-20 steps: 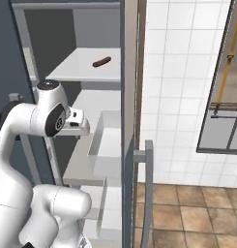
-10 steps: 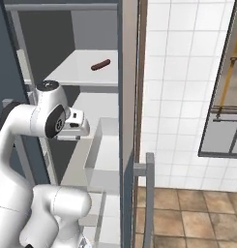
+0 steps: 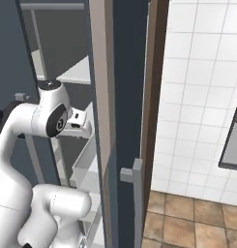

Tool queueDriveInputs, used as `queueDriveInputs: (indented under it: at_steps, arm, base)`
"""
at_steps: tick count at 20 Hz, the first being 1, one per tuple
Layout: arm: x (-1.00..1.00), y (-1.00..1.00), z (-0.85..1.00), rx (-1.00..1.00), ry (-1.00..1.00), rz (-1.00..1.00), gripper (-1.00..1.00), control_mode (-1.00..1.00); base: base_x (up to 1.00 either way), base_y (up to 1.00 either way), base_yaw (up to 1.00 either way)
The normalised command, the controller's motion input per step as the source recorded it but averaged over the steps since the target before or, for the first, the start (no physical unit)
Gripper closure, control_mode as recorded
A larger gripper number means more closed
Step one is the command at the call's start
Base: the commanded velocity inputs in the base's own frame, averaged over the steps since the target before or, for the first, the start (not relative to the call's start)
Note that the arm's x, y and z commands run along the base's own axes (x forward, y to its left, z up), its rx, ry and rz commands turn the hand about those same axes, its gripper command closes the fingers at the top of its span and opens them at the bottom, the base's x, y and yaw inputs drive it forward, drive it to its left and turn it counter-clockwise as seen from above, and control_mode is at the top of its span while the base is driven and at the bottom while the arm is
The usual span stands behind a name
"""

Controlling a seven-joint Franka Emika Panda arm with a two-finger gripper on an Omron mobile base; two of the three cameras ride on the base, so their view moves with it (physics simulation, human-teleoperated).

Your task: Retrieve the sausage and cheese from the fridge and place them on the cutting board on the counter.

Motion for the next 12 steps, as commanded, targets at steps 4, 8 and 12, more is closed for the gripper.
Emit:
queueDriveInputs:
  at_steps: [4,8,12]
  arm:
    - [-0.06,-0.03,0.01,0.00,-0.04,0.00,-1.00,-1.00]
    - [-0.07,-0.03,0.36,0.00,-0.17,-0.02,-1.00,-1.00]
    - [0.00,-0.05,0.57,0.00,-0.13,-0.13,-1.00,-1.00]
  base:
    - [-0.01,-0.08,0.00]
    - [0.00,0.00,0.00]
    - [0.00,0.00,0.00]
